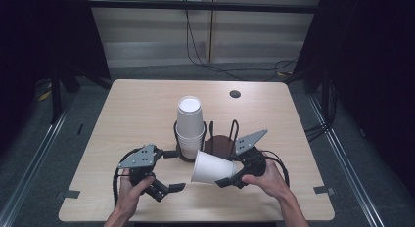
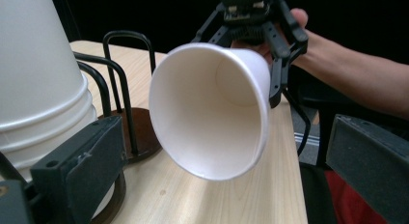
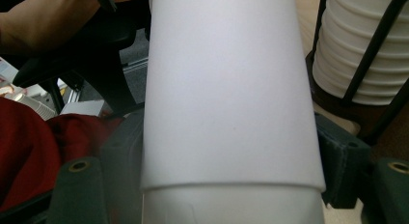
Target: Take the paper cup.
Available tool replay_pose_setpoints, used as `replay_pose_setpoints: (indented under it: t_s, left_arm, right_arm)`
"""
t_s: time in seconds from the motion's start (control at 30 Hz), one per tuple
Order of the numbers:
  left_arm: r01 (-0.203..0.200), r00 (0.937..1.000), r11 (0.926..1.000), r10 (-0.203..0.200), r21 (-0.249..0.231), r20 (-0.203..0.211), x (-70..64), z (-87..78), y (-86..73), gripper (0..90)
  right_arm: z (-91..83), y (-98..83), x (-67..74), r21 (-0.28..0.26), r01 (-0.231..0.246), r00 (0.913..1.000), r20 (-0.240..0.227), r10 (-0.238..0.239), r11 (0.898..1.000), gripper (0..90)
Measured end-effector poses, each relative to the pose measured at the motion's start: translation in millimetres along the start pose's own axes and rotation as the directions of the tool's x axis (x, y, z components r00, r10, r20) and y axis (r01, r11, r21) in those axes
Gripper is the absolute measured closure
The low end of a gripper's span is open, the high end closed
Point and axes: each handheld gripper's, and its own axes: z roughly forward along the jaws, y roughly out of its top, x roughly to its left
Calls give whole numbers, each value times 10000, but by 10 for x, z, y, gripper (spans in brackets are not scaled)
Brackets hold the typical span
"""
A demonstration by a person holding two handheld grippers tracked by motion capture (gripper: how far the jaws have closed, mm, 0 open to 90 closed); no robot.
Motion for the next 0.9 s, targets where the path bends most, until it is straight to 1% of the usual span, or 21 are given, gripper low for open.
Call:
replay_pose_setpoints:
  t_s: [0.03, 0.13, 0.2, 0.23, 0.3, 0.33, 0.37, 0.4, 0.43, 0.5, 0.57, 0.6, 0.67, 0.77, 0.87, 0.9]
  left_arm:
    - [37, 10000, 10000, -37, -37, -62, 1, 8, -2, 2]
    - [64, 10000, 10000, -64, -43, 10, 3, 30, 2, 2]
    - [122, 9998, 9999, -122, -31, -176, 0, 34, 6, 1]
    - [141, 9999, 9999, -141, -70, -73, 3, 43, 6, 1]
    - [89, 9998, 10000, -89, -7, -159, -3, 52, 9, 2]
    - [127, 9997, 9999, -127, 13, -223, -5, 54, 11, 2]
    - [172, 9998, 9998, -173, -62, -105, -1, 62, 9, 2]
    - [186, 9998, 9998, -187, -79, -116, 0, 65, 8, 3]
    - [194, 9996, 9998, -197, -100, -218, -1, 66, 9, 3]
    - [276, 9995, 9995, -278, -120, -170, 10, 65, 10, 3]
    - [332, 9994, 9993, -335, -199, -129, 15, 72, 9, 3]
    - [357, 9992, 9992, -360, -155, -175, 12, 77, 8, 3]
    - [394, 9991, 9992, -396, -115, -138, 15, 81, 6, 3]
    - [424, 9990, 9990, -427, -156, -147, 18, 94, 0, 3]
    - [465, 9987, 9989, -467, -112, -196, 18, 97, 1, 3]
    - [492, 9987, 9987, -494, -162, -115, 20, 101, -1, 3]
  right_arm:
    - [-2, 2, 1, -58, 32, 10000, -54, -33, 10000, 260]
    - [-4, 12, 6, -281, 114, 9998, -148, -118, 9995, 260]
    - [-8, 20, 9, -402, 189, 9996, -207, -198, 9990, 260]
    - [-11, 24, 9, -450, 202, 9995, -219, -212, 9988, 260]
    - [-18, 33, 12, -570, 214, 9996, -172, -224, 9981, 260]
    - [-23, 36, 14, -636, 230, 9995, -214, -244, 9977, 260]
    - [-25, 40, 16, -719, 260, 9994, -226, -277, 9971, 260]
    - [-25, 44, 20, -767, 293, 9993, -192, -308, 9966, 260]
    - [-23, 48, 21, -776, 320, 9992, -211, -337, 9965, 260]
    - [-15, 55, 28, -891, 390, 9988, -248, -414, 9953, 261]
    - [0, 63, 32, -938, 440, 9985, -274, -468, 9946, 260]
    - [9, 66, 34, -970, 469, 9983, -297, -500, 9942, 260]
    - [27, 73, 39, -1006, 517, 9979, -347, -554, 9936, 260]
    - [47, 83, 44, -1133, 573, 9973, -395, -621, 9919, 260]
    - [75, 94, 53, -1095, 596, 9968, -460, -650, 9922, 260]
    - [86, 98, 53, -1076, 629, 9965, -487, -684, 9922, 260]
